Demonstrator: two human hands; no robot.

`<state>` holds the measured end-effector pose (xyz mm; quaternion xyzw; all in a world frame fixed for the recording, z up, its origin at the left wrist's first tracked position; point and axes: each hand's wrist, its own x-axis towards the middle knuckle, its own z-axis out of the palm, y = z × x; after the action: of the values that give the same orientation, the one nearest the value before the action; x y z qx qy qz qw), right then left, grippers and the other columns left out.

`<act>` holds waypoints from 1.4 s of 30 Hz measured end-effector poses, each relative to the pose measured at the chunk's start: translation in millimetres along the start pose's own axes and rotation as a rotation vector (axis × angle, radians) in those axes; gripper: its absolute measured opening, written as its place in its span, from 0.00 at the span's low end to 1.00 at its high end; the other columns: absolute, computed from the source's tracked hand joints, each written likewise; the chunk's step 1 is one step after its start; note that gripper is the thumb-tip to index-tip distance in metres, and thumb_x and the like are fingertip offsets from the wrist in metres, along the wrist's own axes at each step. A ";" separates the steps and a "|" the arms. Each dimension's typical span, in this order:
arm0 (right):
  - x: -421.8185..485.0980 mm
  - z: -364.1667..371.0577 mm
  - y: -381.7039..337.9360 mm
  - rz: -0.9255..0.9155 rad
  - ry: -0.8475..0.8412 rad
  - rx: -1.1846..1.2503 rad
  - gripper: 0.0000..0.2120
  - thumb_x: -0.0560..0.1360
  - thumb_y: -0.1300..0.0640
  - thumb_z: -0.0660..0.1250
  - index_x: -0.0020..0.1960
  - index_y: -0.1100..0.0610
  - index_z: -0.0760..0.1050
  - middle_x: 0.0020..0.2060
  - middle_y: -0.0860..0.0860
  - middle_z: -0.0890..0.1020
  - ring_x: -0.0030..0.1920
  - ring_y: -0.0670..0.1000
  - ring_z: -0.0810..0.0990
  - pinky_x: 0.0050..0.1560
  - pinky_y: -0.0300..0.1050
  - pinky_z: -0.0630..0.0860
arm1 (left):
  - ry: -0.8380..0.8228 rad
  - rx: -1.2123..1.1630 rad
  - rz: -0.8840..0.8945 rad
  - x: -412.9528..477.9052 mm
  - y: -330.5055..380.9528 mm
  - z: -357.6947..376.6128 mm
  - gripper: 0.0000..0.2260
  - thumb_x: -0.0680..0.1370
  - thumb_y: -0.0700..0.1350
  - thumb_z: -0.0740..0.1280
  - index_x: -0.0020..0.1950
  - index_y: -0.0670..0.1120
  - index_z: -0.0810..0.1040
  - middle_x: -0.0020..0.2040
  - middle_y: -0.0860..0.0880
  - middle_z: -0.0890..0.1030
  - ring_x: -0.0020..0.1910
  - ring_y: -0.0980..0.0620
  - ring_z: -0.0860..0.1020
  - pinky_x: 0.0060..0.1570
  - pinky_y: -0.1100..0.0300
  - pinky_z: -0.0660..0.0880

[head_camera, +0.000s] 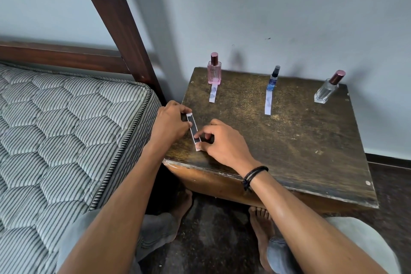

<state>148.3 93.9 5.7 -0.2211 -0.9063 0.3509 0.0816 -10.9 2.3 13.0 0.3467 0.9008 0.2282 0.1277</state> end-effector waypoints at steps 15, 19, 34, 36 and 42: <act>-0.3 6.4 3.0 0.004 0.071 -0.020 0.09 0.77 0.47 0.72 0.57 0.40 0.80 0.43 0.43 0.75 0.41 0.45 0.76 0.36 0.44 0.68 | 0.001 0.012 -0.003 -1.6 2.4 -1.7 0.17 0.74 0.45 0.76 0.63 0.50 0.82 0.62 0.48 0.76 0.64 0.44 0.74 0.66 0.48 0.72; -0.9 7.3 2.4 -0.035 0.106 -0.041 0.17 0.77 0.47 0.72 0.65 0.38 0.75 0.43 0.42 0.75 0.42 0.47 0.78 0.38 0.46 0.75 | -0.002 0.007 -0.008 -1.5 3.0 -2.5 0.18 0.74 0.46 0.76 0.63 0.50 0.82 0.62 0.49 0.77 0.63 0.45 0.74 0.66 0.47 0.72; -2.7 10.3 -3.7 -0.038 0.195 -0.089 0.14 0.79 0.48 0.69 0.64 0.46 0.75 0.45 0.39 0.74 0.44 0.48 0.80 0.40 0.48 0.78 | 0.002 -0.009 -0.013 -4.3 5.3 -4.3 0.17 0.74 0.45 0.76 0.62 0.50 0.81 0.61 0.49 0.77 0.63 0.45 0.74 0.66 0.49 0.72; -1.6 11.1 -3.4 -0.018 0.188 -0.094 0.11 0.79 0.47 0.69 0.60 0.46 0.77 0.46 0.40 0.75 0.44 0.48 0.80 0.40 0.48 0.78 | 0.005 -0.024 -0.012 -4.8 5.7 -4.8 0.16 0.73 0.45 0.76 0.61 0.50 0.81 0.60 0.49 0.78 0.62 0.45 0.75 0.65 0.49 0.72; 0.4 10.2 -3.6 0.025 0.139 -0.035 0.04 0.77 0.47 0.70 0.48 0.47 0.80 0.47 0.42 0.76 0.43 0.47 0.80 0.41 0.47 0.78 | 0.031 -0.064 -0.017 -7.1 7.2 -7.6 0.12 0.73 0.43 0.77 0.54 0.50 0.81 0.54 0.53 0.78 0.58 0.48 0.76 0.57 0.54 0.74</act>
<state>143.6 85.6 0.5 -0.2576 -0.9016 0.3197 0.1361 -4.5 -0.3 23.7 0.3312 0.8978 0.2612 0.1267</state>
